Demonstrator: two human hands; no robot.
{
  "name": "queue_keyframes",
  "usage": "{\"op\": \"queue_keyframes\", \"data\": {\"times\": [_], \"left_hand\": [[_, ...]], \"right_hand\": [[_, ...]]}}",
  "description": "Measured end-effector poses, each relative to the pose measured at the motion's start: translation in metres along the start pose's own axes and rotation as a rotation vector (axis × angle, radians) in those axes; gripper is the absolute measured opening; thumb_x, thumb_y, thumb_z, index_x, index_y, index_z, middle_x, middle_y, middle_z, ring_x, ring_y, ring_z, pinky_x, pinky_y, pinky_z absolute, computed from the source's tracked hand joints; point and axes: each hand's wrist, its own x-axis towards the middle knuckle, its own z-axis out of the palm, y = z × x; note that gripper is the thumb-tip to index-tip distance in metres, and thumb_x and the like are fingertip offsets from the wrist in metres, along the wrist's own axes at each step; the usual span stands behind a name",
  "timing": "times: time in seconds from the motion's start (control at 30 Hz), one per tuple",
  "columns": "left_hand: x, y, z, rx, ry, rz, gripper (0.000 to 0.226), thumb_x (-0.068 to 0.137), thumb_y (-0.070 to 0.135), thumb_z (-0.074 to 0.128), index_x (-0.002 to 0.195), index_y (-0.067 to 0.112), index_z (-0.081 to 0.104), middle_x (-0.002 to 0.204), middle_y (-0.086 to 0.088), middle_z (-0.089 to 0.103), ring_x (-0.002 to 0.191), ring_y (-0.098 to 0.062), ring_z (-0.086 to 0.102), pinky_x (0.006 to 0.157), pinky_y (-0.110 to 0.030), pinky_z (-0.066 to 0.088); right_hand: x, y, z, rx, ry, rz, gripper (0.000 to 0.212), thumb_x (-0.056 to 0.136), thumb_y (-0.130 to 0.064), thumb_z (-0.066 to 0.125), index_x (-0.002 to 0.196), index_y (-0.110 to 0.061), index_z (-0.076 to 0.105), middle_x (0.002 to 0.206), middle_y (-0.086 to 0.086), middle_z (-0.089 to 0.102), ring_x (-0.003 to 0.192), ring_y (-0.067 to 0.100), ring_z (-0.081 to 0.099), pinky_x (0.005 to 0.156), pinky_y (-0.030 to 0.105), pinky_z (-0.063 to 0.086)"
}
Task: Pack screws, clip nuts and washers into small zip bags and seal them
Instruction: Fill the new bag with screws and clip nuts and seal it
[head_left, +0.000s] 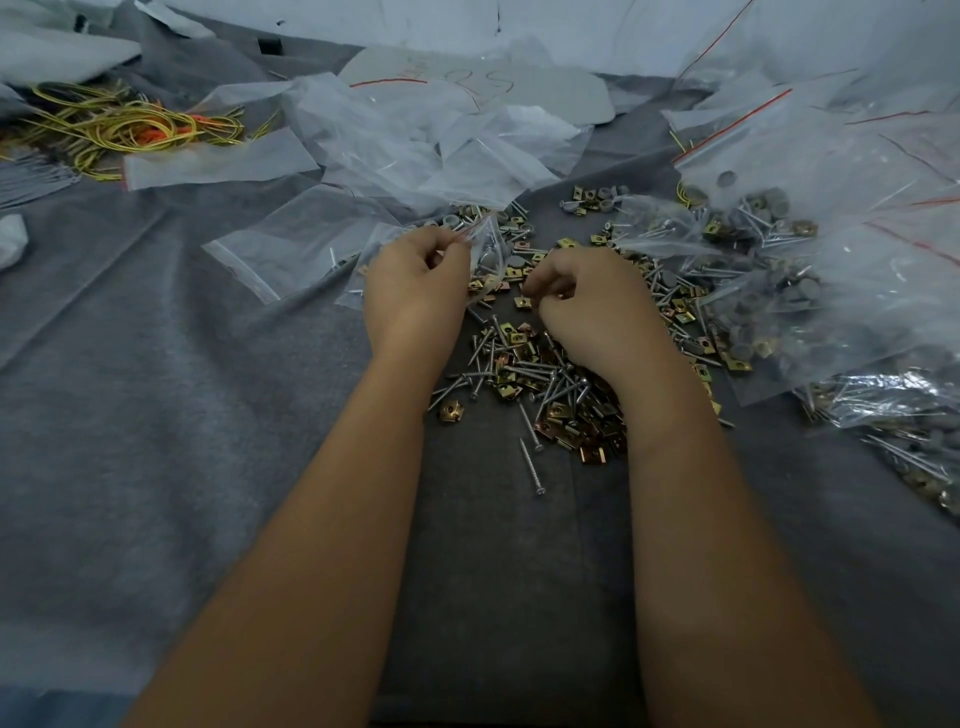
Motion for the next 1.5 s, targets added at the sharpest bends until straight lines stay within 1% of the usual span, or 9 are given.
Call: {"op": "queue_keyframes", "data": {"times": [0.3, 0.4, 0.57, 0.77, 0.93, 1.17, 1.23, 1.4, 1.5], "left_hand": [[0.001, 0.0, 0.0, 0.006, -0.004, -0.003, 0.027, 0.088, 0.026, 0.055, 0.068, 0.039, 0.065, 0.05, 0.017, 0.056, 0.041, -0.001, 0.039, 0.051, -0.025, 0.036], [0.0, 0.0, 0.0, 0.004, -0.004, 0.0, 0.027, 0.088, 0.026, 0.055, 0.068, 0.039, 0.065, 0.05, 0.017, 0.055, 0.041, -0.001, 0.038, 0.051, -0.025, 0.036], [0.0, 0.0, 0.001, 0.011, 0.0, 0.01, 0.026, 0.088, 0.026, 0.054, 0.067, 0.039, 0.065, 0.058, 0.01, 0.059, 0.049, -0.006, 0.045, 0.055, -0.029, 0.04], [0.001, -0.001, 0.001, 0.012, 0.001, 0.008, 0.026, 0.087, 0.026, 0.054, 0.068, 0.038, 0.065, 0.052, 0.015, 0.056, 0.04, 0.0, 0.039, 0.051, -0.025, 0.035], [0.001, 0.0, 0.0, 0.01, -0.001, -0.003, 0.026, 0.088, 0.026, 0.054, 0.068, 0.039, 0.065, 0.05, 0.02, 0.056, 0.039, 0.001, 0.038, 0.051, -0.024, 0.035], [0.001, -0.002, 0.001, 0.006, 0.002, 0.009, 0.026, 0.087, 0.026, 0.054, 0.068, 0.039, 0.065, 0.051, 0.014, 0.055, 0.04, -0.001, 0.038, 0.049, -0.024, 0.034], [0.001, -0.002, 0.001, 0.003, -0.004, 0.007, 0.026, 0.087, 0.027, 0.054, 0.068, 0.039, 0.065, 0.049, 0.016, 0.054, 0.039, -0.001, 0.038, 0.049, -0.023, 0.033], [0.002, -0.002, 0.001, 0.005, 0.002, 0.015, 0.025, 0.086, 0.027, 0.054, 0.066, 0.039, 0.064, 0.049, 0.016, 0.055, 0.039, 0.0, 0.038, 0.049, -0.023, 0.034], [0.002, -0.002, 0.002, 0.012, 0.004, 0.013, 0.025, 0.087, 0.026, 0.054, 0.067, 0.038, 0.065, 0.051, 0.014, 0.056, 0.04, 0.0, 0.039, 0.049, -0.024, 0.035]], "right_hand": [[0.001, -0.001, -0.006, -0.338, -0.206, -0.013, 0.023, 0.085, -0.028, 0.065, 0.103, -0.043, 0.069, 0.111, -0.007, 0.067, 0.121, 0.023, 0.047, 0.105, 0.042, 0.033], [0.0, 0.0, -0.004, -0.306, -0.176, -0.028, 0.013, 0.086, -0.028, 0.068, 0.091, -0.04, 0.064, 0.096, -0.013, 0.065, 0.118, 0.021, 0.048, 0.102, 0.04, 0.032], [0.002, 0.001, -0.003, -0.118, -0.066, -0.016, 0.018, 0.085, -0.019, 0.071, 0.08, -0.033, 0.06, 0.08, -0.015, 0.058, 0.087, 0.013, 0.06, 0.086, 0.042, 0.051], [0.003, -0.001, -0.003, 0.197, 0.076, 0.004, 0.021, 0.088, -0.015, 0.068, 0.078, -0.031, 0.06, 0.084, -0.005, 0.066, 0.074, 0.005, 0.061, 0.051, 0.008, 0.042], [0.004, 0.005, -0.001, -0.08, 0.049, 0.06, 0.018, 0.092, -0.015, 0.062, 0.106, -0.024, 0.068, 0.095, -0.006, 0.067, 0.087, 0.018, 0.064, 0.08, 0.041, 0.056], [-0.001, -0.006, -0.006, -0.294, -0.354, -0.03, 0.04, 0.086, -0.025, 0.064, 0.118, -0.048, 0.063, 0.126, 0.004, 0.054, 0.122, 0.031, 0.044, 0.108, 0.047, 0.034], [-0.002, -0.007, -0.007, -0.311, -0.366, -0.06, 0.035, 0.087, -0.028, 0.066, 0.117, -0.047, 0.064, 0.122, 0.0, 0.056, 0.122, 0.028, 0.043, 0.108, 0.048, 0.032], [-0.003, -0.009, -0.008, -0.217, -0.284, -0.086, 0.019, 0.084, -0.03, 0.073, 0.077, -0.041, 0.06, 0.082, -0.019, 0.059, 0.096, 0.014, 0.058, 0.099, 0.046, 0.042], [-0.001, -0.004, -0.009, -0.206, -0.234, -0.09, 0.018, 0.086, -0.022, 0.071, 0.08, -0.034, 0.06, 0.078, -0.019, 0.052, 0.082, 0.009, 0.055, 0.085, 0.034, 0.048]]}}
